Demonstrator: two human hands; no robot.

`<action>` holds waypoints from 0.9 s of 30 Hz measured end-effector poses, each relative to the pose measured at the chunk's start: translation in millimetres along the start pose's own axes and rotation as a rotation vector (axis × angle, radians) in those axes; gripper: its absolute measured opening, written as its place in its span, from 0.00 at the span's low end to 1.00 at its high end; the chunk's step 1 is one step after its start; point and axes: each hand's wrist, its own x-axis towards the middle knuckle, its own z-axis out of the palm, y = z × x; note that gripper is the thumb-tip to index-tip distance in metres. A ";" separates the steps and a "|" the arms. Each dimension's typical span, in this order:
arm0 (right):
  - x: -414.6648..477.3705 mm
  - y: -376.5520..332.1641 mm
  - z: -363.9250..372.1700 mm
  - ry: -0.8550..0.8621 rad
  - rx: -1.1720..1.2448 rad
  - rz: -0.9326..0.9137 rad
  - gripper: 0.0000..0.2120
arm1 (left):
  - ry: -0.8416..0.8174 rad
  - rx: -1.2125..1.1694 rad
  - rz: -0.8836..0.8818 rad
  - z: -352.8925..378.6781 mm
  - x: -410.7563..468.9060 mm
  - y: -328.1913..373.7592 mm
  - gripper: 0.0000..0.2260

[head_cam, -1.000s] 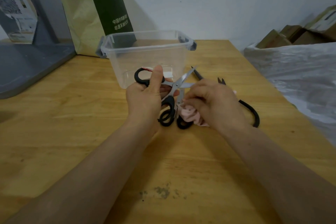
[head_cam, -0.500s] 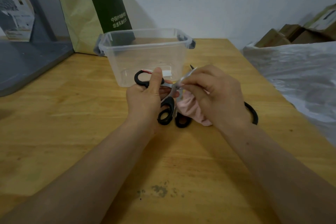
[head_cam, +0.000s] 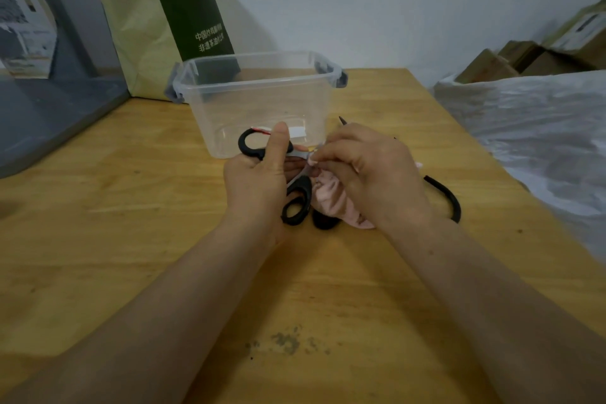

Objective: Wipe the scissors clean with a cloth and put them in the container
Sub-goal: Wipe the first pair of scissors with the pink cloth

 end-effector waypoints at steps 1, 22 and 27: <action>-0.8 1.6 -3.2 0.018 0.017 0.019 0.06 | -0.004 -0.003 -0.005 0.3 0.0 -0.1 0.15; -3.0 -6.1 -15.7 -0.122 0.165 0.187 0.08 | -0.016 -0.097 0.040 -1.8 1.9 4.5 0.16; -0.6 -9.5 -22.9 -0.260 0.492 0.642 0.09 | 0.027 -0.207 0.033 -2.4 6.3 4.7 0.16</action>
